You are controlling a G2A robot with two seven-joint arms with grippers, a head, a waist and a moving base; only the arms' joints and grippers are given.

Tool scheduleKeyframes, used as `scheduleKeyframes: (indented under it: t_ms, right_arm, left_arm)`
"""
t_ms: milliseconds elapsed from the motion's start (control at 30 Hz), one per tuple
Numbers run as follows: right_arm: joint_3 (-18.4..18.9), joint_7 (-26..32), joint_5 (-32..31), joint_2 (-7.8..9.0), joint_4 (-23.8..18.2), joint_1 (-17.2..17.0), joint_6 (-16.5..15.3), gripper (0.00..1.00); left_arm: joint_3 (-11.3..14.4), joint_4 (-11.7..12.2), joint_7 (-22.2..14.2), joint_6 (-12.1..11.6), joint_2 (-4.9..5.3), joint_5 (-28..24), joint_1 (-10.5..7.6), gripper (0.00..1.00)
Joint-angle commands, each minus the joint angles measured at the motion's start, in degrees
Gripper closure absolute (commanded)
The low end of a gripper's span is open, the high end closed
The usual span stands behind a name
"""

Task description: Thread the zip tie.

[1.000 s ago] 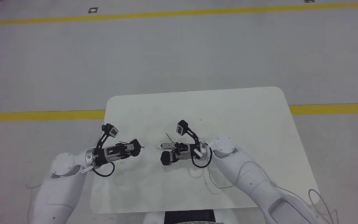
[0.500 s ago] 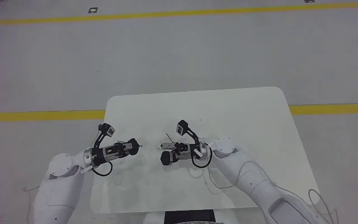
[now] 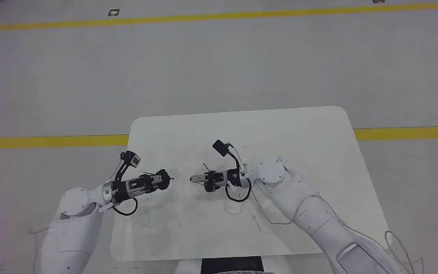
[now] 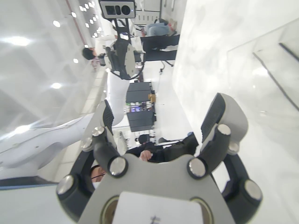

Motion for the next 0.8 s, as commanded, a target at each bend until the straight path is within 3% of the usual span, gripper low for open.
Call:
scheduleKeyframes:
  t_ms: [0, 267, 600, 767]
  right_arm:
    - [0.5, -0.1, -4.5, 0.67, -3.5, -0.6, 2.0, 0.00]
    - [0.4, 0.9, -20.2, 2.63, -12.9, -1.9, 8.2, 0.00]
    - [0.4, 0.9, -20.2, 2.63, -12.9, -1.9, 8.2, 0.00]
    - [-1.7, 3.2, -29.2, 2.89, -16.3, 0.5, 10.9, 0.00]
  left_arm:
    - [0.0, 0.0, 0.0, 0.0, 0.00, 0.0, 0.00, 1.00]
    - [0.0, 0.0, 0.0, 0.0, 0.00, 0.0, 0.00, 1.00]
    - [0.0, 0.0, 0.0, 0.0, 0.00, 0.0, 0.00, 1.00]
    - [0.0, 0.0, 0.0, 0.0, 0.00, 0.0, 0.00, 1.00]
